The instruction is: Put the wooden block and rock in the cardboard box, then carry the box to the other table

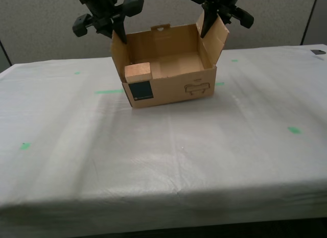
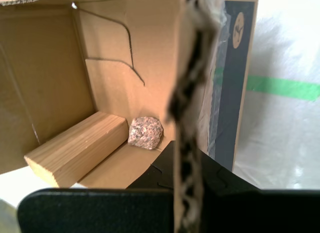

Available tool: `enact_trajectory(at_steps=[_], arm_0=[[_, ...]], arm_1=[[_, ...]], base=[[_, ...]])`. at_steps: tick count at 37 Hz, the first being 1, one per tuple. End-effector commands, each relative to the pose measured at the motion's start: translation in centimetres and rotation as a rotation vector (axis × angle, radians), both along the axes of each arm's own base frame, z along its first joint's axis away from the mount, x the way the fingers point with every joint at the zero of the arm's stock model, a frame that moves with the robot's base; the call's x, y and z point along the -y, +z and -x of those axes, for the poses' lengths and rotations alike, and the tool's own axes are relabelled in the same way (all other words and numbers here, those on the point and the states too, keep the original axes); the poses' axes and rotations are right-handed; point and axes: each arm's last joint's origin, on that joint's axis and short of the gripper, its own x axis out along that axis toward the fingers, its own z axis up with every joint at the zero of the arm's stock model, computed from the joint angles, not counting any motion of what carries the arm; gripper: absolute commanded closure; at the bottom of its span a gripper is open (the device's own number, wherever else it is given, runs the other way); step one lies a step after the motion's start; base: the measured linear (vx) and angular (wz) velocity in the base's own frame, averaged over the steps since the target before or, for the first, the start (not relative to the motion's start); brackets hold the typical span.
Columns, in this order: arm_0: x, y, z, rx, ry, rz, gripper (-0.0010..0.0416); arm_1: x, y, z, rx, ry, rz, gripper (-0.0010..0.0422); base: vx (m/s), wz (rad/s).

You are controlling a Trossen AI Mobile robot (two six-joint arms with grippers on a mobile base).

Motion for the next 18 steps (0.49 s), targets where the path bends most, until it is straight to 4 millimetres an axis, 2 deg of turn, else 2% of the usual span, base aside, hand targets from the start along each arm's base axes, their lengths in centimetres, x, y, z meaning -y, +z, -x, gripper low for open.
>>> enact_trajectory(at_steps=[1, 8, 18], arm_0=[[-0.1, 0.23, -0.07, 0.017, -0.001, 0.007, 0.0401], [-0.01, -0.09, 0.12, -0.003, -0.005, 0.024, 0.0369], [0.03, -0.14, 0.14, -0.006, -0.011, 0.034, 0.0276]], arm_1=[[0.21, 0.12, 0.08, -0.006, -0.025, 0.03, 0.0364], [0.16, 0.12, 0.07, -0.004, -0.03, 0.028, 0.0318], [0.11, 0.11, 0.05, -0.005, -0.029, 0.027, 0.0269]], base=[[0.0, 0.0], [0.0, 0.0], [0.0, 0.0]])
